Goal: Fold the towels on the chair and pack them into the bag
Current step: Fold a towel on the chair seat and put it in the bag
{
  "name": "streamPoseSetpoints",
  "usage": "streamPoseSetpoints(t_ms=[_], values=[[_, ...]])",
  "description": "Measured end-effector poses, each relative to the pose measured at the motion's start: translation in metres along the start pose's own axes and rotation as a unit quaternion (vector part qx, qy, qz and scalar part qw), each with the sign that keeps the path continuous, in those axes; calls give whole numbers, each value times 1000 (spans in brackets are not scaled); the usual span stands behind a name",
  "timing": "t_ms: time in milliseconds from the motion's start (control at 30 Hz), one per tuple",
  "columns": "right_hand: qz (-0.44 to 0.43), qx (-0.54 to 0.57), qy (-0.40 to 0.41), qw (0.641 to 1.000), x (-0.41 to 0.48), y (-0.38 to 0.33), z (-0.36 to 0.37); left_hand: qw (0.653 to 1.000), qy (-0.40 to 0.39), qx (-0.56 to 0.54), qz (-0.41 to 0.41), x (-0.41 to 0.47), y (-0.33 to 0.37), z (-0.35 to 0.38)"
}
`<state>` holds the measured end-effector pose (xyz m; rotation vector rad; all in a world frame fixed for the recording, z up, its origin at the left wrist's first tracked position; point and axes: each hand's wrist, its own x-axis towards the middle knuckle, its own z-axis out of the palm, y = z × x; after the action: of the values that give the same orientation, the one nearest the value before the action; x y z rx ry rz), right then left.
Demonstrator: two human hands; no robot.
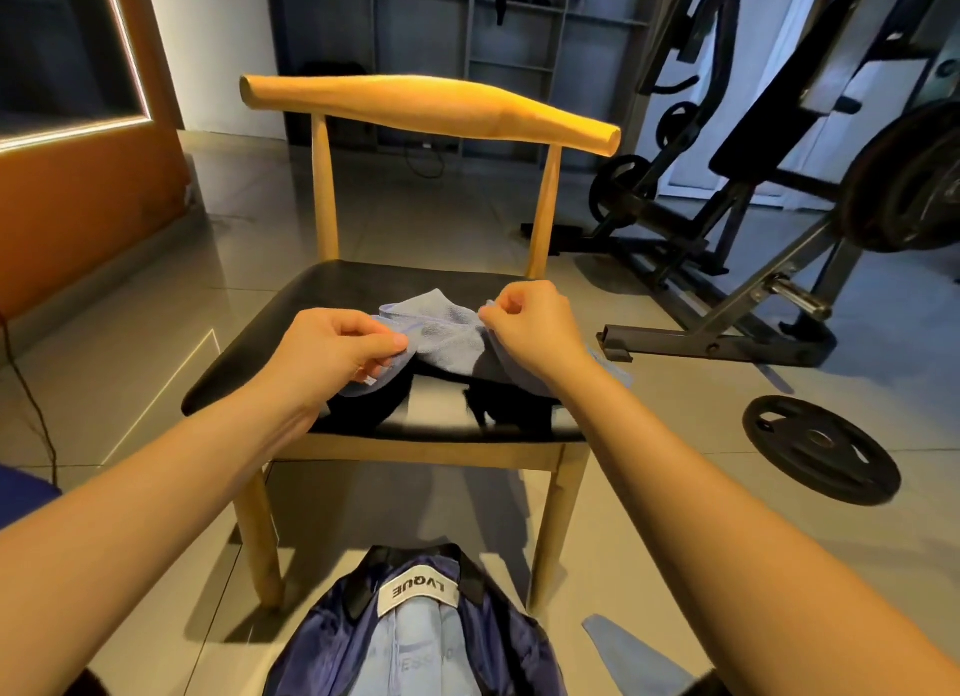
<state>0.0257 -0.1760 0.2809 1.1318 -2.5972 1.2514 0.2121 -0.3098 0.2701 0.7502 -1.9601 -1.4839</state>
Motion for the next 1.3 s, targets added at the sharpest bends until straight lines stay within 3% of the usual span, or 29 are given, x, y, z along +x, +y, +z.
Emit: streamPoseSetpoints(t_ms=[233,367,567,833,1167,1300], values=[[-125,170,-105,972,-40,-46,-16,998,-9,-33,55,-10,20,2],[-105,234,-115,960,-50,-48,-13,997,-13,-45,54,-16,27,2],[-38,284,-51,957,-53,-52,-4,994,-28,-106,10,-21,33,6],[-80,181,-8,980,-53,-53,3,996,-13,-66,53,-22,36,6],[-102,142,26,984,-51,-52,5,990,19,10,139,-19,32,8],[-103,164,-8,981,-52,-55,4,988,8,11,152,-19,33,8]])
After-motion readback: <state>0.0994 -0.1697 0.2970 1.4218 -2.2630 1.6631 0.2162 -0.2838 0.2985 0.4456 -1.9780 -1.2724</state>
